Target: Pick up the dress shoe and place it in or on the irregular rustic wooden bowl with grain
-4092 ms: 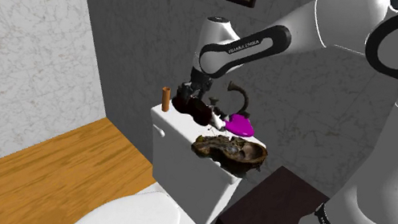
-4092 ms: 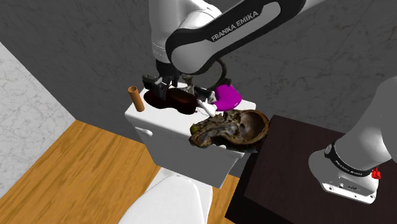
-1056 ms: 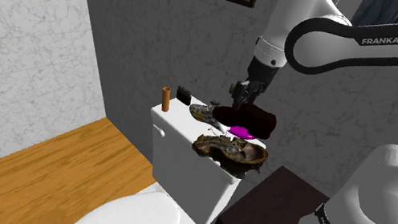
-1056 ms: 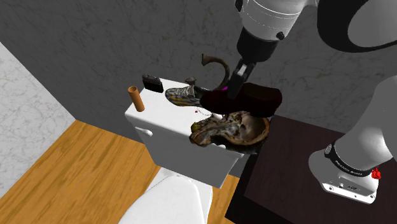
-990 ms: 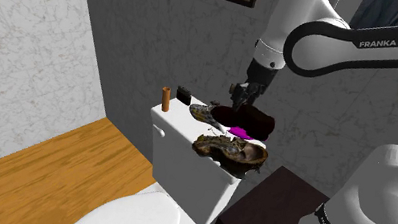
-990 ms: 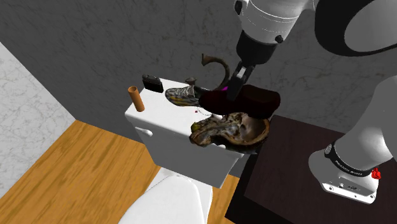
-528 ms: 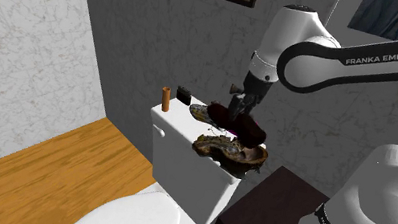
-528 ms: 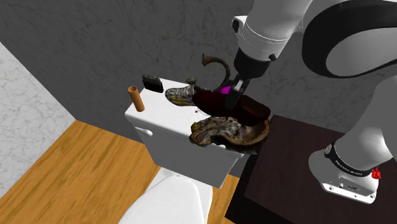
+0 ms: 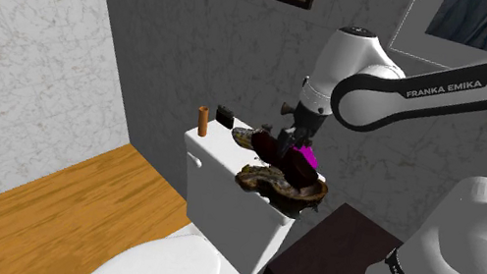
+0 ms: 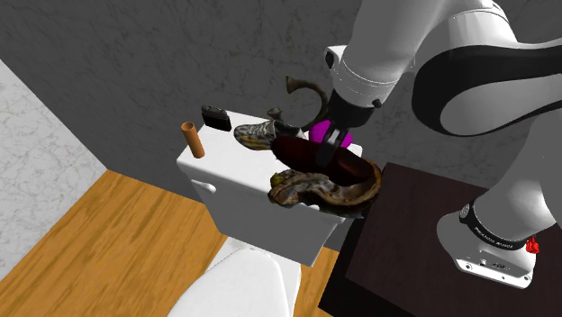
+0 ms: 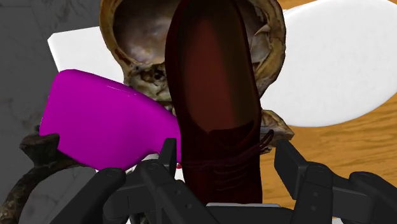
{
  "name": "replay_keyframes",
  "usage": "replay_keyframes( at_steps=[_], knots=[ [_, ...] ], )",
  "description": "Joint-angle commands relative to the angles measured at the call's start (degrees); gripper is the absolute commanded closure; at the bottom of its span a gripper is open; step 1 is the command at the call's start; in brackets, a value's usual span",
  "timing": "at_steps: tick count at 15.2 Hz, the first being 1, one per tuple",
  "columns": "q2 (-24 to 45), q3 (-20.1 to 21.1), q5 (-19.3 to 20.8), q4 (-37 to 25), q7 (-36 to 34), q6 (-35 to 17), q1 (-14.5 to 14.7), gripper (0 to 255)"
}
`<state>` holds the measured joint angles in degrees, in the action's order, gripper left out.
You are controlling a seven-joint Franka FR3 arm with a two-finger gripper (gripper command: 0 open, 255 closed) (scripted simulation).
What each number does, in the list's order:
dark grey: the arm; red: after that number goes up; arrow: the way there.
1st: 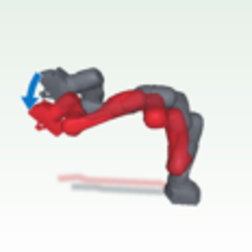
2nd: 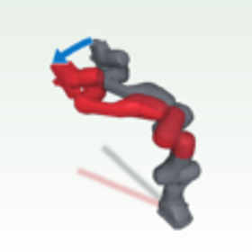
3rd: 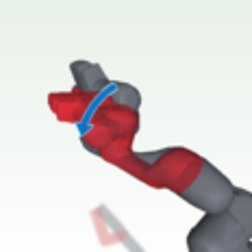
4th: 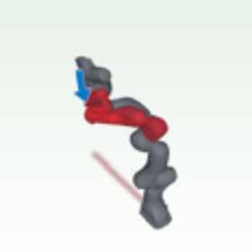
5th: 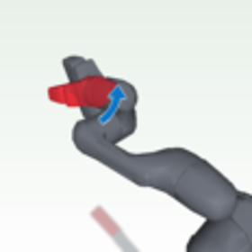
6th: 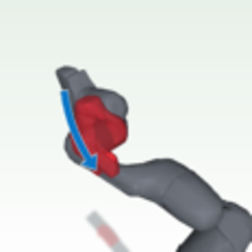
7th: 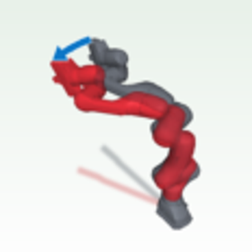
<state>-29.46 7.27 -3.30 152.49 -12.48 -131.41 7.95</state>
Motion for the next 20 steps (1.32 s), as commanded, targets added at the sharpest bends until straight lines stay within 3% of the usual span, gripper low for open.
replay_keyframes(
  at_steps=[1,7,8,13,17,20],
  knots=[
    [0.2,0.1,0.0,0.2,-0.1,-0.5,0.0,255],
    [0.2,0.1,0.0,0.2,-0.1,-0.5,0.0,255],
    [0.2,0.1,0.0,0.2,-0.1,-0.5,0.0,0],
    [0.2,0.1,0.0,0.2,-0.1,-0.5,0.0,0],
    [-4.3,-0.4,0.0,-4.0,0.1,8.2,0.2,0],
    [-4.3,-0.4,0.0,-4.0,0.1,8.2,0.2,0]
  ],
)
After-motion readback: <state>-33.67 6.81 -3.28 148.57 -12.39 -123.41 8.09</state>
